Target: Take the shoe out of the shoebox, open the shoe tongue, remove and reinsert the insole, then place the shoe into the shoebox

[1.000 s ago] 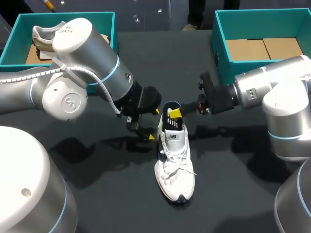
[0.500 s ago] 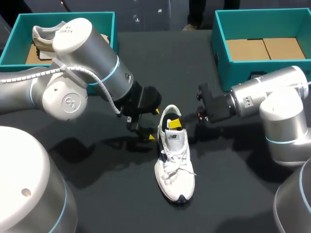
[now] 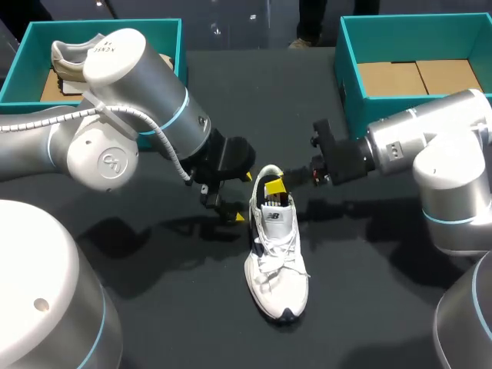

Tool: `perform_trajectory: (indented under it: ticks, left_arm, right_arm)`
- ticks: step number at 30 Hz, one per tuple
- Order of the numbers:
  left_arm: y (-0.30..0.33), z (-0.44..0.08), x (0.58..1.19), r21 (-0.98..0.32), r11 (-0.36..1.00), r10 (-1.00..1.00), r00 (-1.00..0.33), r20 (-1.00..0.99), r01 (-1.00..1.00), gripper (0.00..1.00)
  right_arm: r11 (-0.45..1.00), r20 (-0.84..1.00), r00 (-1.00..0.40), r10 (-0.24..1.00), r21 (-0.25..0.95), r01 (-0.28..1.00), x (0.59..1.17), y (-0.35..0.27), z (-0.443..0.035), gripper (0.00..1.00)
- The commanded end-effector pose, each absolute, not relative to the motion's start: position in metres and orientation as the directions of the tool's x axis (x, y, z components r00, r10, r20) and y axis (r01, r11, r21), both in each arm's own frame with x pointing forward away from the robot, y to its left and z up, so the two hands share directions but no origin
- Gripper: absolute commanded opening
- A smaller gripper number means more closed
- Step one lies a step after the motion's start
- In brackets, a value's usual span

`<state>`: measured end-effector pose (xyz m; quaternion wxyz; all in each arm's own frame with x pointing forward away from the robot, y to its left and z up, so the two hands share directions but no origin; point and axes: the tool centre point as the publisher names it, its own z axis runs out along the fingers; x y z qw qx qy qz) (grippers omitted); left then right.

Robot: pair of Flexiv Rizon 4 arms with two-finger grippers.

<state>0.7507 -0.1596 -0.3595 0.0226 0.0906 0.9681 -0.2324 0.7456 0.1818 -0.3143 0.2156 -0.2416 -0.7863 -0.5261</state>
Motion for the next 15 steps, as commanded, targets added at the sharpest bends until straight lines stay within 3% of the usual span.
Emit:
perform_trajectory:
  ticks: [1, 2, 3, 15]
  left_arm:
    - [-0.161, -0.360, 0.751, -0.443, 0.877, 0.165, -0.982, -0.086, 0.186, 1.00]
    - [-0.161, -0.360, 0.751, -0.443, 0.877, 0.165, -0.982, -0.086, 0.186, 1.00]
    - [-0.161, -0.360, 0.751, -0.443, 0.877, 0.165, -0.982, -0.086, 0.186, 1.00]
    - [-0.161, -0.360, 0.751, -0.443, 0.877, 0.165, -0.982, -0.086, 0.186, 1.00]
  right_arm:
    - [0.339, 0.596, -0.788, 0.153, 0.718, 0.608, 0.752, 0.179, -0.312, 0.15]
    - [0.340, 0.601, -0.784, 0.153, 0.714, 0.613, 0.753, 0.179, -0.315, 0.02]
    - [0.341, 0.609, -0.778, 0.154, 0.707, 0.620, 0.755, 0.179, -0.318, 0.00]
    - [0.302, 0.674, -0.722, 0.155, 0.664, 0.684, 0.737, 0.180, -0.342, 0.00]
